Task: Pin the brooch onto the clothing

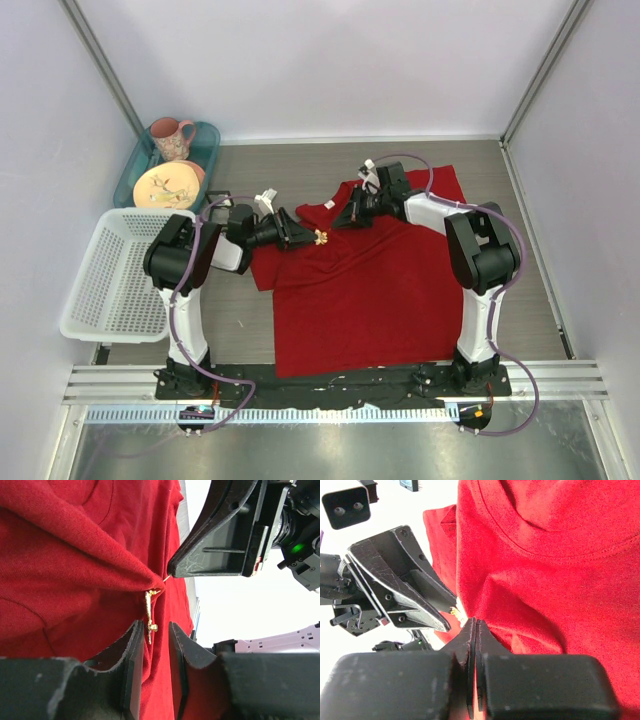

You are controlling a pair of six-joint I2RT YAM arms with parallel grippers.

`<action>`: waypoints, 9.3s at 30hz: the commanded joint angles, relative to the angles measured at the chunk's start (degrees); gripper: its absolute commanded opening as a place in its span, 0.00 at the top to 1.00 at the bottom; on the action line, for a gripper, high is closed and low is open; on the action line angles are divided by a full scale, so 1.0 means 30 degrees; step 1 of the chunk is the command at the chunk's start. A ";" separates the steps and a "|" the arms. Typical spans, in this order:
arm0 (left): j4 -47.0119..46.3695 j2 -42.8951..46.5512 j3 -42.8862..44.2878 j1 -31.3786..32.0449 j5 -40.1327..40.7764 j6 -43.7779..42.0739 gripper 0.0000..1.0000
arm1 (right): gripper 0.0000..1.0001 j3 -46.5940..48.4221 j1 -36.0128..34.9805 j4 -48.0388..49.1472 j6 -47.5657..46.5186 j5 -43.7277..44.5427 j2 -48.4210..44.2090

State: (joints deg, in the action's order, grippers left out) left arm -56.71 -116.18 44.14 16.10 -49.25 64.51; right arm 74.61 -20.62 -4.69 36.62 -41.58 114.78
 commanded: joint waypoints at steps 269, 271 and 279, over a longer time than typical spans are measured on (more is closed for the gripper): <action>-0.5677 -0.1732 0.0110 -0.0942 -0.3152 -0.0029 0.97 | 0.78 0.3636 -0.1564 -0.3329 -0.9072 -0.4801 0.2228; -0.5853 -0.1761 0.0169 -0.0971 -0.3240 0.0117 0.97 | 0.77 0.3665 -0.1564 -0.3301 -0.9072 -0.4772 0.2257; -0.6176 -0.1878 0.0316 -0.0942 -0.3386 0.0352 0.97 | 0.73 0.4075 -0.1739 -0.3242 -0.8897 -0.4538 0.2462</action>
State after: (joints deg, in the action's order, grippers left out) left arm -68.14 -122.08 43.68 13.10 -57.52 65.52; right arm 84.36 -24.64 -13.89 10.98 -55.35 123.33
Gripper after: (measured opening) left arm 0.042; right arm 0.252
